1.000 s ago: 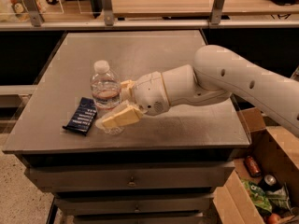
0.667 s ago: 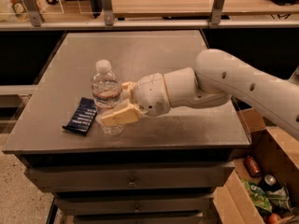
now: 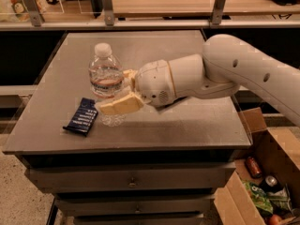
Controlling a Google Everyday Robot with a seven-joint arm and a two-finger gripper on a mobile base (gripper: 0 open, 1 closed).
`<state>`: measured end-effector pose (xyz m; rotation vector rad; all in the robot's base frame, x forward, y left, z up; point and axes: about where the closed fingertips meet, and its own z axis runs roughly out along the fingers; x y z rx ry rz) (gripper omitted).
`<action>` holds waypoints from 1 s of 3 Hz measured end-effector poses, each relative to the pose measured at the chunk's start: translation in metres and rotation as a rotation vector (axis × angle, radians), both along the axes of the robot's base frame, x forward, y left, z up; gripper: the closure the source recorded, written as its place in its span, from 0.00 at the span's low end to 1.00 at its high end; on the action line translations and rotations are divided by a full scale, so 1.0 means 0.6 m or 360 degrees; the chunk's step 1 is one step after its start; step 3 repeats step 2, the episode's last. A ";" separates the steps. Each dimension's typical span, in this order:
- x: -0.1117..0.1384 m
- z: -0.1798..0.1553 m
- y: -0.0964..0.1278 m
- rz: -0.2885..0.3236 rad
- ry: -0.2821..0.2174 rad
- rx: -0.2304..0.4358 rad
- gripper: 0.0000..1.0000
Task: Pick water bottle
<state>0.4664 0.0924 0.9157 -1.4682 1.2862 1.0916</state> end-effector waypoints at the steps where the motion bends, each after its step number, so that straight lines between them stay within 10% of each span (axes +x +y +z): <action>1: 0.003 0.075 -0.016 -0.0042 -0.0108 0.0008 1.00; 3: 0.003 0.075 -0.015 -0.0042 -0.0108 0.0008 1.00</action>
Offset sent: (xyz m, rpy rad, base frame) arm 0.0074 -0.0206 0.0655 0.0126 -0.0961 -0.0533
